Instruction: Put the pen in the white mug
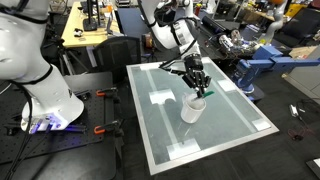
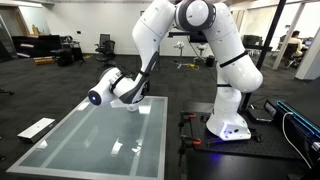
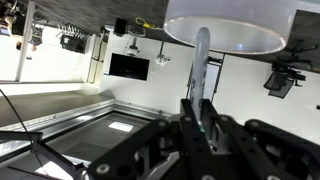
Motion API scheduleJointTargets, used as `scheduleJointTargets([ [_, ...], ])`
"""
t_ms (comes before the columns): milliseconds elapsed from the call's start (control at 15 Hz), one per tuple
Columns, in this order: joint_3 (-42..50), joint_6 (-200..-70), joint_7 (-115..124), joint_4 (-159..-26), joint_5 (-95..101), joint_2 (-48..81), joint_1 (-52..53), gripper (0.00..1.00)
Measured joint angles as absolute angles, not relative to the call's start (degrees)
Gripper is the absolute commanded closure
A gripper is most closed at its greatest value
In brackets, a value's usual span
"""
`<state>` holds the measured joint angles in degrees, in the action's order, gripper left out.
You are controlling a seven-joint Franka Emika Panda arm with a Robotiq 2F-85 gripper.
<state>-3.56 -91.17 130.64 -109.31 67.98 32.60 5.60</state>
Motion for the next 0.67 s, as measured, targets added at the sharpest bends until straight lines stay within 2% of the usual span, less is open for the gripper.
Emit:
scheduleJointTargets([
  [67,-3.50,-91.19,130.66,-109.03,67.98,32.88,5.60,0.61],
  [133,-3.45,-91.19,130.67,-108.75,67.98,33.14,5.60,0.60],
  [667,-3.37,-91.20,130.68,-107.49,67.98,33.85,5.59,0.01],
])
